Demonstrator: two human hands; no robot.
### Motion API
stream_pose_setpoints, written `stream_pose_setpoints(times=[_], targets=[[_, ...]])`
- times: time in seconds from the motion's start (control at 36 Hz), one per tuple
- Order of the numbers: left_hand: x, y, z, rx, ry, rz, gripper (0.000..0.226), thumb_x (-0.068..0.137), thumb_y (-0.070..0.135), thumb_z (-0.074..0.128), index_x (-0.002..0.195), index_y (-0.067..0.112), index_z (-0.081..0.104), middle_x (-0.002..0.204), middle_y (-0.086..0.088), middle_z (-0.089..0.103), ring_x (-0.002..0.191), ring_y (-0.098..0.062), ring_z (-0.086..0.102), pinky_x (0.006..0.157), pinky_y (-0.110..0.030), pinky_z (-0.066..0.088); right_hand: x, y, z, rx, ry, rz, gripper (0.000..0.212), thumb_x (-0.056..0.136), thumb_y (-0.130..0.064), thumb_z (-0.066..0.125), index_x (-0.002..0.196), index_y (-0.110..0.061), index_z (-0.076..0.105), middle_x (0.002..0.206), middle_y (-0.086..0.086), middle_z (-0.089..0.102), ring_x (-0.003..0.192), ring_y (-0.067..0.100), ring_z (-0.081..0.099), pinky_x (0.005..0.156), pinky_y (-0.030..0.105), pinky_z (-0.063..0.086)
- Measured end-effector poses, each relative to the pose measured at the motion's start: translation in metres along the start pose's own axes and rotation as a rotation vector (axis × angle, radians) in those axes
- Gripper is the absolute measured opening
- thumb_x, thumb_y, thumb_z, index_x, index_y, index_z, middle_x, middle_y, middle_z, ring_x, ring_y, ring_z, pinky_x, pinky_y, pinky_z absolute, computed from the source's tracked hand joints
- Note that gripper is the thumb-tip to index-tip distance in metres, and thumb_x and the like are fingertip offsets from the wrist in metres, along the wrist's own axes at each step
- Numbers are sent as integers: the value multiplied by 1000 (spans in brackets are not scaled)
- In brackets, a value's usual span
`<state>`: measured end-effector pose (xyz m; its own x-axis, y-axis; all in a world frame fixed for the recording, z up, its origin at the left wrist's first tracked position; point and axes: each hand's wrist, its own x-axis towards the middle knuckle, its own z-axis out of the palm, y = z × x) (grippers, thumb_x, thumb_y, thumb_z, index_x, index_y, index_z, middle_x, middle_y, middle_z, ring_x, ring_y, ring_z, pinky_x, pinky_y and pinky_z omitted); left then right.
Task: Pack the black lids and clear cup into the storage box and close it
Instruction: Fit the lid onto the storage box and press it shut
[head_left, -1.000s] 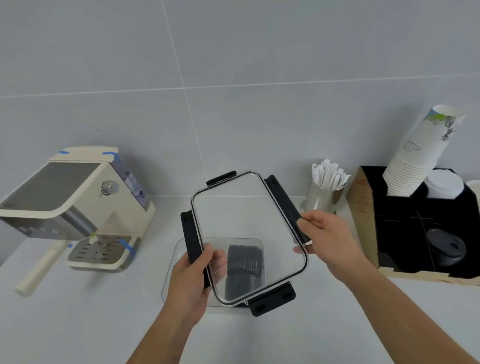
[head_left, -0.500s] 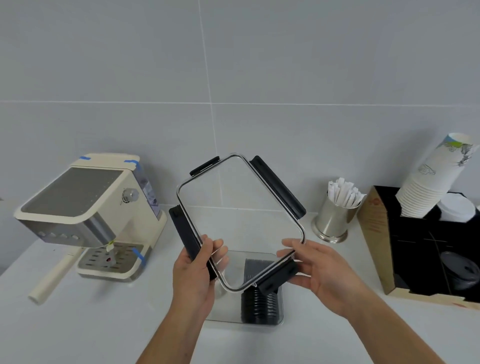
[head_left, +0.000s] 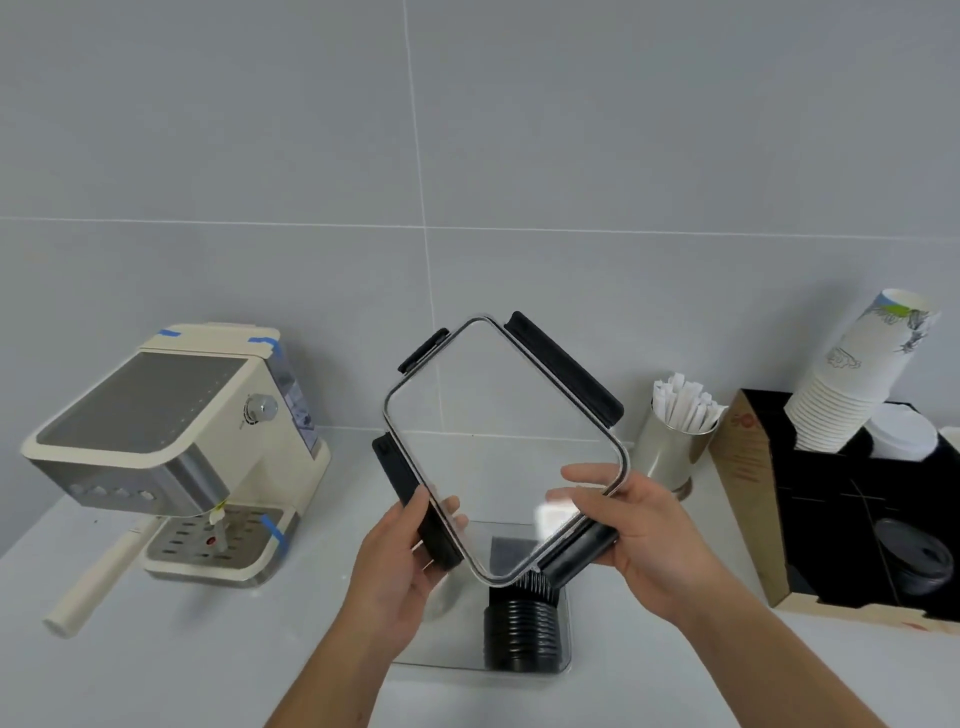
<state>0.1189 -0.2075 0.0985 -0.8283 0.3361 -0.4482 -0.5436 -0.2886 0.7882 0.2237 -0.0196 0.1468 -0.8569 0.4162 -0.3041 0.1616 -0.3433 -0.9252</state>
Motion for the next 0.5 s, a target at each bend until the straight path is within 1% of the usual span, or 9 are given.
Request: stream_pose_setpoints(times=[0.06, 0.11, 0.17, 0.22, 0.31, 0.39, 0.44, 0.5], targets=[[3, 2, -11, 88, 22, -5, 24, 100, 23, 54, 114, 8, 67, 107, -12, 76, 98, -27, 71, 85, -40, 55, 1, -1, -4, -53, 23, -20, 42, 67, -10, 81, 107, -7, 69, 97, 20, 75, 85, 32, 74, 76, 44, 58], [6, 5, -22, 135, 100, 4, 26, 99, 21, 57, 121, 9, 62, 113, -12, 72, 103, -27, 69, 91, -40, 51, 1, -2, -9, -97, 39, -42, 29, 78, -4, 74, 107, -7, 69, 97, 22, 74, 88, 34, 73, 73, 41, 59], [9, 11, -31, 142, 173, 29, 28, 97, 19, 59, 123, 8, 62, 116, -13, 70, 103, -26, 67, 90, -39, 50, 1, -3, -12, -122, 52, -65, 26, 80, -3, 72, 106, -6, 69, 96, 24, 73, 89, 37, 72, 70, 39, 60], [11, 19, -34, 138, 201, 50, 22, 96, 17, 61, 116, 8, 65, 111, -14, 70, 98, -26, 68, 86, -38, 51, 0, -4, -15, -155, 56, -85, 25, 81, -3, 72, 105, -6, 69, 94, 24, 73, 88, 37, 72, 67, 37, 59], [16, 34, -31, 128, 174, 83, 20, 97, 16, 58, 113, 5, 66, 105, -15, 72, 93, -26, 69, 81, -36, 54, 1, -4, -16, -195, 56, -108, 23, 82, -3, 72, 104, -7, 69, 92, 23, 74, 84, 33, 73, 66, 35, 58], [22, 51, -24, 118, 133, 93, 24, 100, 23, 55, 111, 6, 67, 103, -14, 74, 95, -26, 71, 80, -35, 54, 2, -1, -16, -222, 59, -140, 20, 82, -3, 72, 102, -8, 70, 89, 22, 74, 83, 32, 73, 64, 31, 57], [25, 60, -19, 78, 106, 81, 29, 100, 29, 53, 110, 6, 66, 103, -14, 74, 97, -25, 71, 79, -34, 54, 1, 3, -15, -255, 51, -170, 19, 82, -4, 72, 101, -10, 71, 86, 20, 74, 83, 32, 73, 70, 34, 58], [27, 66, -18, 19, 80, 59, 33, 100, 33, 52, 110, 5, 66, 106, -15, 73, 98, -25, 70, 80, -34, 54, 0, 7, -14, -307, 37, -205, 19, 83, -5, 73, 100, -12, 72, 87, 17, 75, 82, 30, 74, 81, 41, 58]])
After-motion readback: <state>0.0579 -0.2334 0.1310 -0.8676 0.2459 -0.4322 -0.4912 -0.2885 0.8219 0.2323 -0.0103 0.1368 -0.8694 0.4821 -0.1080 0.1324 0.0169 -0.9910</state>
